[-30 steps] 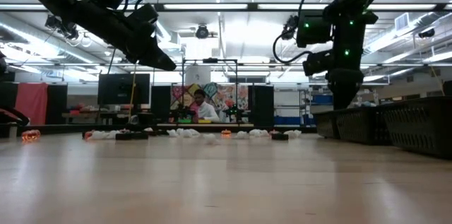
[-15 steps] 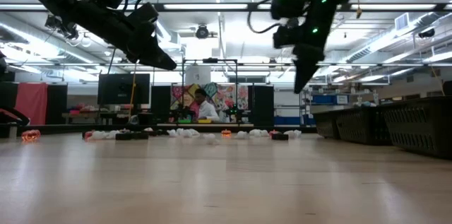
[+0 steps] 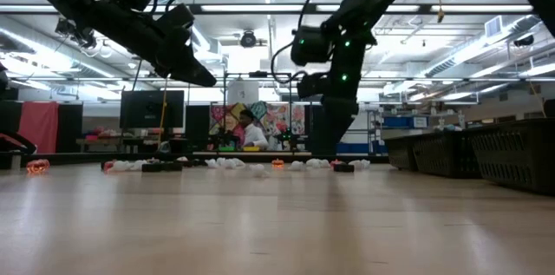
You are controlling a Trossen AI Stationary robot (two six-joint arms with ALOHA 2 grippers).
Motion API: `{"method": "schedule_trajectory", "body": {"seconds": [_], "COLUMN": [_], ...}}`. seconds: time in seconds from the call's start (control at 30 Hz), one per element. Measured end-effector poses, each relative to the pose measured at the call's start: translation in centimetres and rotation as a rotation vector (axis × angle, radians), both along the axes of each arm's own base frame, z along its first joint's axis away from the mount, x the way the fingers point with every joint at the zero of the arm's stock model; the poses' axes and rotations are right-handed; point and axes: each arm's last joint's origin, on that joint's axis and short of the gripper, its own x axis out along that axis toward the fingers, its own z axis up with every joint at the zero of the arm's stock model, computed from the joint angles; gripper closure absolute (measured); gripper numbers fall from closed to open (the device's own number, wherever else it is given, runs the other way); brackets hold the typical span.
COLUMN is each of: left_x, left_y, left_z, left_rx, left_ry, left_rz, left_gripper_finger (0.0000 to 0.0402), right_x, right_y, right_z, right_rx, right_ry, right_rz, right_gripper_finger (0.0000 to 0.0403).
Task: Sort Halloween decoration
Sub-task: Put the orange pumpkin toy into the top black bin
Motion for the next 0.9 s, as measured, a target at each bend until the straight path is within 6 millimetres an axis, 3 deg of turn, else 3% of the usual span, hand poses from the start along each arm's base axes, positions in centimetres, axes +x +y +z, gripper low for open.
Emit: {"method": "schedule_trajectory", "body": {"seconds": [0.2,0.5,0.63,0.83,0.9], "left_x": [0.0,0.0,0.0,0.0,0.0], "left_y": [0.0,0.0,0.0,0.0,0.0], "left_z": [0.0,0.0,0.0,0.0,0.0], "left_rx": [0.001,0.001,0.001,0.001,0.001], "left_ry": [0.001,0.002,0.003,0.002,0.003], "left_rz": [0.0,0.0,-0.001,-0.001,-0.001], "left_gripper_finger": [0.0244,0.0244,0.0244,0.0244,0.0244], "right_x": [0.2,0.0,0.0,0.0,0.0], "right_y": [-1.7,-2.4,-2.4,-2.3,-2.1], "right_z": [-1.2,-2.9,-3.0,-2.9,-2.9], "right_rx": [0.05,0.12,0.127,0.129,0.127], "right_ry": [0.03,0.078,0.076,0.079,0.08], "right_rz": [-0.009,0.009,0.012,0.024,0.038], "right_gripper_finger": [0.0205,0.0205,0.0233,0.0312,0.0318]}}
